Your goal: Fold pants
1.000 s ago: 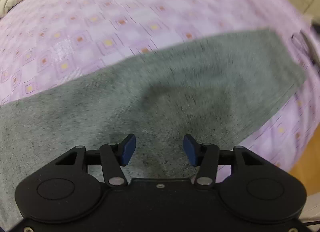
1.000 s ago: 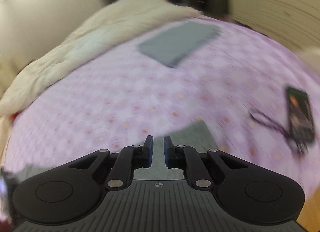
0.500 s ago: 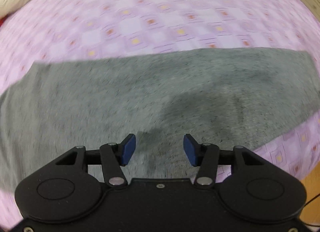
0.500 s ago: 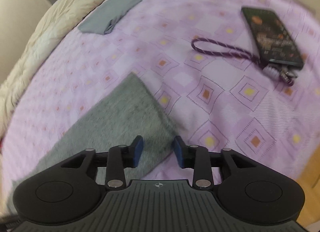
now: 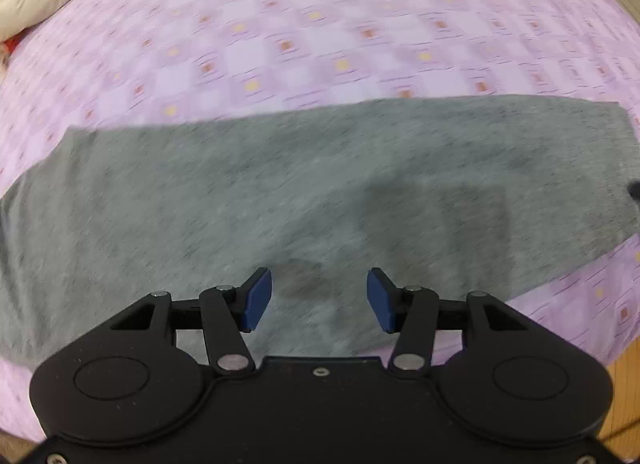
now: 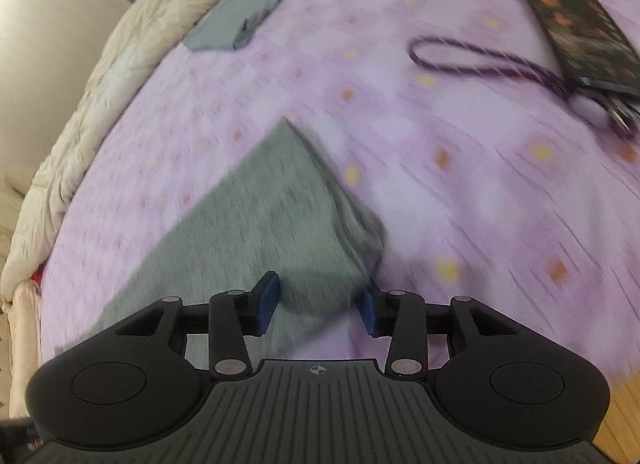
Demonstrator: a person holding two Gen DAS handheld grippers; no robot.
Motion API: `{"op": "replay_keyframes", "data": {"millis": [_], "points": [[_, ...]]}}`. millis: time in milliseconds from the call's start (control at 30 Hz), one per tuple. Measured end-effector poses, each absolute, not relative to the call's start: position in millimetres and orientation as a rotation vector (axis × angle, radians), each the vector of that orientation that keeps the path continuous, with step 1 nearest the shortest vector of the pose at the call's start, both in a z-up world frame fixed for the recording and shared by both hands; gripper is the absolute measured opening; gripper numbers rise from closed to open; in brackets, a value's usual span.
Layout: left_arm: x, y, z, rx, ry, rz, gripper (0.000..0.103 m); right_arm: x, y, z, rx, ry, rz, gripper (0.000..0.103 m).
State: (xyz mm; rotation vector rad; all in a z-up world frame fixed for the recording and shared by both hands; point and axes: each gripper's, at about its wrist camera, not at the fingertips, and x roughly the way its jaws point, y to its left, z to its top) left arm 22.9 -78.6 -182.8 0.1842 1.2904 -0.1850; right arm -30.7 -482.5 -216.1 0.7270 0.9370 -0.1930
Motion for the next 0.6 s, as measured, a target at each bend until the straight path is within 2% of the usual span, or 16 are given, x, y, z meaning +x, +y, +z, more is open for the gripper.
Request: {"op": "replay_keyframes", "data": {"millis": [67,133,400,500,600], "points": [[31.2,-90.7,-183.8,0.202,1.28,-0.206,0.057,-19.8,-486.6,-214.5,0.75,0.931,-0.213,0.039],[41.1,-100.6,-185.3,0.208,1.264,-0.22,0.057,-14.3,-488.4,-209.0,0.776,0.921,-0.21,0.011],[107.0,-125.7,-213.0,0.164,1.252,-0.201,0.057,-18.4,-466.5,-153.9,0.604,0.841,-0.104,0.011],[115.0,-136.4,-222.2,0.24,1.217,-0.217,0.063,-20.5,-453.4,-135.9,0.559,0.824,-0.1,0.011],[117.1,-134.9,-214.6,0.267,1.208,-0.276,0.059,-18.1,-434.0,-116.7,0.505,0.805,-0.108,0.011]]}}
